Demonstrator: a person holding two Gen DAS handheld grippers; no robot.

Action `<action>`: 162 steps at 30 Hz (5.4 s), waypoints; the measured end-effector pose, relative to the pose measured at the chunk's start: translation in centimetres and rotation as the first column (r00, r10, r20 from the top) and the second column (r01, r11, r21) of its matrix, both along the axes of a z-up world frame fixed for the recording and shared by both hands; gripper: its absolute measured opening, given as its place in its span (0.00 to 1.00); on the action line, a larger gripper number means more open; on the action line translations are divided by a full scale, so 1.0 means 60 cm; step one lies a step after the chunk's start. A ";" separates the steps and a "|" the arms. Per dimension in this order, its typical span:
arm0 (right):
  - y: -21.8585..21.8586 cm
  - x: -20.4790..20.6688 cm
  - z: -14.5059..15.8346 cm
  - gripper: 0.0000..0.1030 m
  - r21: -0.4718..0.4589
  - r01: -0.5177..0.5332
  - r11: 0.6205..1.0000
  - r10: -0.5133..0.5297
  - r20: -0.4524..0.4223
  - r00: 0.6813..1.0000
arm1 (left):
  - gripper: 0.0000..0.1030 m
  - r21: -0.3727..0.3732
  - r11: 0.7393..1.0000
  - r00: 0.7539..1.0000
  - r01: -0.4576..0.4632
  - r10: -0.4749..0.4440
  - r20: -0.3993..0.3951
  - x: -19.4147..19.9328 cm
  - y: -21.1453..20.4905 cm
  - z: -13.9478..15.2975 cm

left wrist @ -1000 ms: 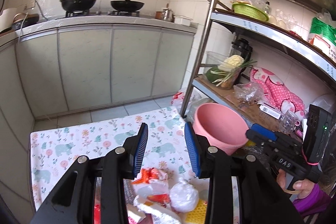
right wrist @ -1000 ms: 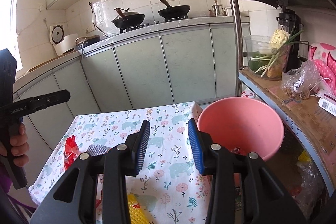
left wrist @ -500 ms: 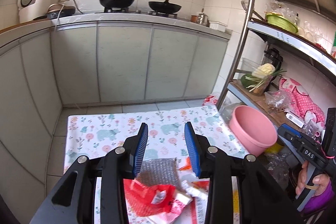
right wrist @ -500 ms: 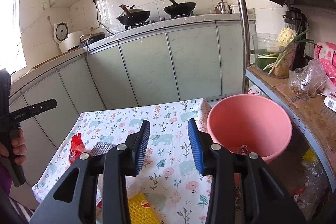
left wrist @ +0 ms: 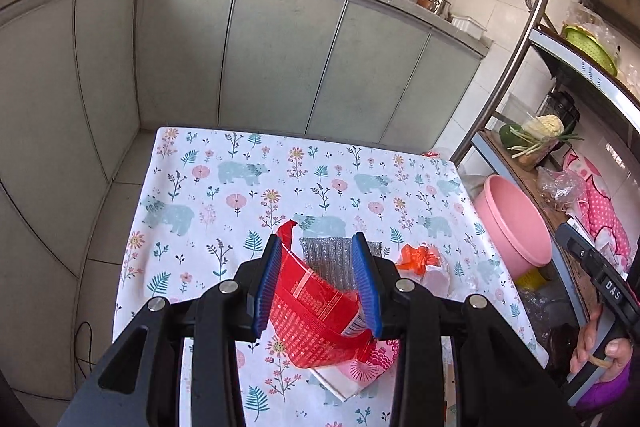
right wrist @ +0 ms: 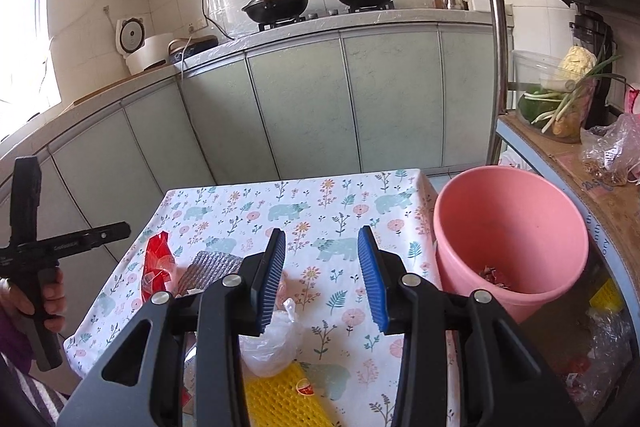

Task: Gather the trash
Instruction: 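Move both open tools back over the table trash, then grasp the red mesh bag with the left tool while the right tool grasps the orange-tied plastic bag, then drop the red mesh bag into the pink bucket while the right tool drops the plastic bag, then move both open tools back over the trash on the table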

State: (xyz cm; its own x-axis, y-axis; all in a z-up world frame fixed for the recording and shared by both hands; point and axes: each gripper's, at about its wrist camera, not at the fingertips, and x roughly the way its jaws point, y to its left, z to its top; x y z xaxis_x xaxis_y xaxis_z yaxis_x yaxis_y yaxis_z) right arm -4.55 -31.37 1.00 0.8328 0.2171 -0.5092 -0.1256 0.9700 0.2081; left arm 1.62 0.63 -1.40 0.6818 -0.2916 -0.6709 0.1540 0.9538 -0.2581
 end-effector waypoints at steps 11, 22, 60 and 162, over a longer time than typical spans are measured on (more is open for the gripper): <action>0.025 0.011 -0.020 0.37 0.011 -0.063 0.998 0.064 -0.049 0.997 | 0.34 0.062 0.998 0.985 -0.034 0.044 -0.167 0.034 -0.010 -0.069; 0.056 0.049 -0.043 0.37 0.051 -0.135 0.989 0.141 -0.132 0.981 | 0.21 0.027 1.000 0.987 0.017 -0.013 -0.160 0.018 0.007 -0.073; 0.140 0.095 -0.098 0.03 -0.047 -0.233 0.971 0.217 -0.224 0.950 | 0.01 -0.065 0.995 0.997 0.070 -0.067 0.042 -0.018 0.041 -0.007; -0.265 0.041 -0.087 0.20 0.028 0.377 0.926 -0.377 -0.028 0.926 | 0.27 0.029 0.803 0.787 0.595 -0.590 0.182 0.138 -0.613 0.078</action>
State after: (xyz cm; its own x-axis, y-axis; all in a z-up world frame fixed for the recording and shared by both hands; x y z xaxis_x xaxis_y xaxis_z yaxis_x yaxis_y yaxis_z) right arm -2.10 -47.30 -4.24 0.8452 -0.0941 -0.5262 0.2529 0.9376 0.2385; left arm 9.91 -36.15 3.29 0.4721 -0.6937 -0.5440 0.7308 0.6530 -0.1986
